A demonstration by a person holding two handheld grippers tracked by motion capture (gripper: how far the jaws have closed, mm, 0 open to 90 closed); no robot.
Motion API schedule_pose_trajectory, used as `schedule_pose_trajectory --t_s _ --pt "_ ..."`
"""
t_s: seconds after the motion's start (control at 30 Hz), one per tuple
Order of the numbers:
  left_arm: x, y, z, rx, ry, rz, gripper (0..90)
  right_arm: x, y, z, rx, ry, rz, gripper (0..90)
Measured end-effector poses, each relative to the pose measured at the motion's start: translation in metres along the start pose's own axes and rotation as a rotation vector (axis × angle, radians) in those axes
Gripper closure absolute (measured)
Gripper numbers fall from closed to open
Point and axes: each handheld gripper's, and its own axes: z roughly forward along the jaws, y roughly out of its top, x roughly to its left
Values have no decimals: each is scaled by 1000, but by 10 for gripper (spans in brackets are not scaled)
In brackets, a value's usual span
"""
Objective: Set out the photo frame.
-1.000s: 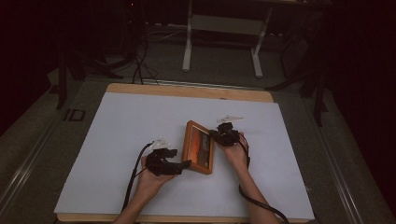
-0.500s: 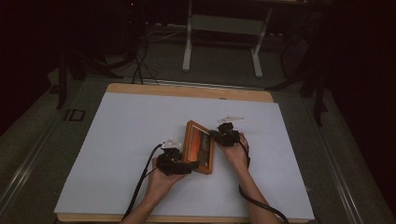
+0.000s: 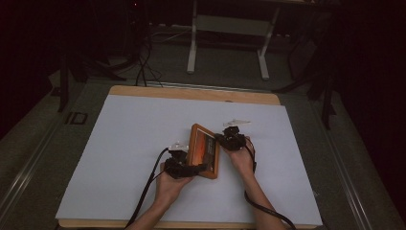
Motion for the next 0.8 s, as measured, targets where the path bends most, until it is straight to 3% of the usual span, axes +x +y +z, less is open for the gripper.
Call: schedule_pose_trajectory --t_s 0.53,0.8 --pt "6 3 1 -2 -34 -46 529 -2 3 -8 0 -7 -22 896" --pt "3 5 2 -14 -31 -49 562 -10 3 -28 -25 -20 -34 864"
